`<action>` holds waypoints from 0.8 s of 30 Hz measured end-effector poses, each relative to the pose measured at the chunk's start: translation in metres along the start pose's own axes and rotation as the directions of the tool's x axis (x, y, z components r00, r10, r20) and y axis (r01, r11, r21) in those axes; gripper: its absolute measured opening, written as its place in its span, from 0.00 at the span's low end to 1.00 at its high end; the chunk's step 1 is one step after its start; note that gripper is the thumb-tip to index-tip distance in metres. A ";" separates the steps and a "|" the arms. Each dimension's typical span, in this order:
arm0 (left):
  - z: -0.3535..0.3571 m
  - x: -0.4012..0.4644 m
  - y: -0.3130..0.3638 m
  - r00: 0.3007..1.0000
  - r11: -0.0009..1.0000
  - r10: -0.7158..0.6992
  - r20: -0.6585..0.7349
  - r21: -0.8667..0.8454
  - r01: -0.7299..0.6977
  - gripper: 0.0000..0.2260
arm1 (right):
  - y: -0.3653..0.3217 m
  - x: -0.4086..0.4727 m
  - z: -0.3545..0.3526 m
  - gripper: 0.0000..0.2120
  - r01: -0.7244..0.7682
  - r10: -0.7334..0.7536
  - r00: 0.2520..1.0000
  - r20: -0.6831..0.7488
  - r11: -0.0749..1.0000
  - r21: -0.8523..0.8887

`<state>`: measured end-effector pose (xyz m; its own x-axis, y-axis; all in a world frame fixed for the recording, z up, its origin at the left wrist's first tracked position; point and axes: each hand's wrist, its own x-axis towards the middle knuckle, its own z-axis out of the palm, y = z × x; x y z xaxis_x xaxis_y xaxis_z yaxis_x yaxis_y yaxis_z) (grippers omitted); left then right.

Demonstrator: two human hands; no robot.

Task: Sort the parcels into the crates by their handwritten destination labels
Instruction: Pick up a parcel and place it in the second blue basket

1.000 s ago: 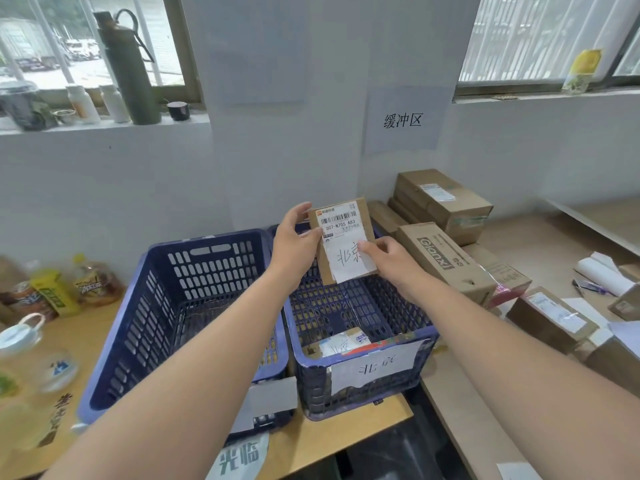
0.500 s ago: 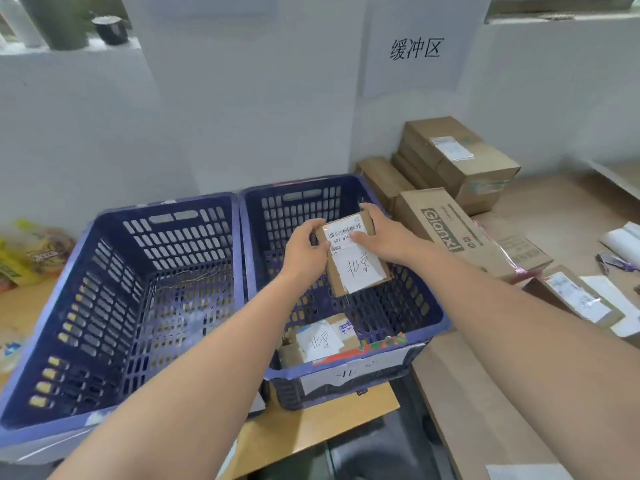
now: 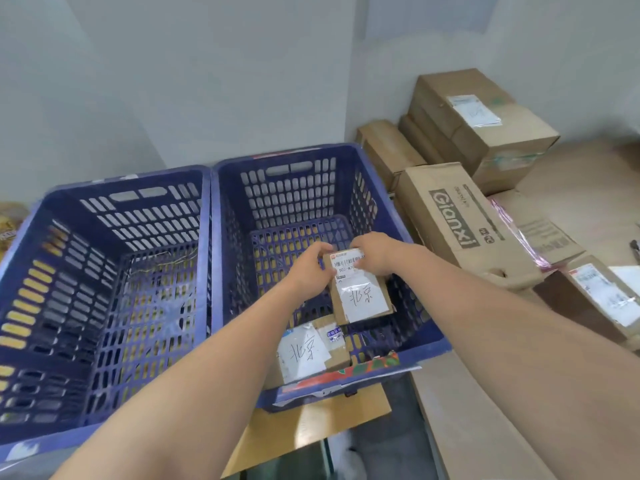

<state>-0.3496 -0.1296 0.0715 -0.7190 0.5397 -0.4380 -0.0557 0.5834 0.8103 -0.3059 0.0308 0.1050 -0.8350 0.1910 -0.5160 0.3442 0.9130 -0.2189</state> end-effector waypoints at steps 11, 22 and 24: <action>0.007 -0.001 -0.018 0.838 0.908 -0.402 0.370 0.280 0.312 0.24 | -0.007 0.003 0.027 0.15 0.020 0.039 0.964 0.264 0.976 -0.218; 0.033 0.001 -0.011 0.874 0.675 -0.297 0.386 0.732 -0.093 0.22 | 0.004 0.009 0.054 0.17 0.027 0.081 0.931 0.355 0.957 -0.289; 0.035 0.003 -0.013 0.879 0.653 -0.294 0.376 0.751 -0.102 0.24 | 0.003 0.011 0.057 0.16 0.045 0.078 0.928 0.365 0.947 -0.317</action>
<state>-0.3271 -0.1143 0.0463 -0.3550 0.5307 -0.7696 0.5574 0.7811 0.2814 -0.2893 0.0146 0.0513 -0.5908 0.1167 -0.7983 0.1521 0.9879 0.0318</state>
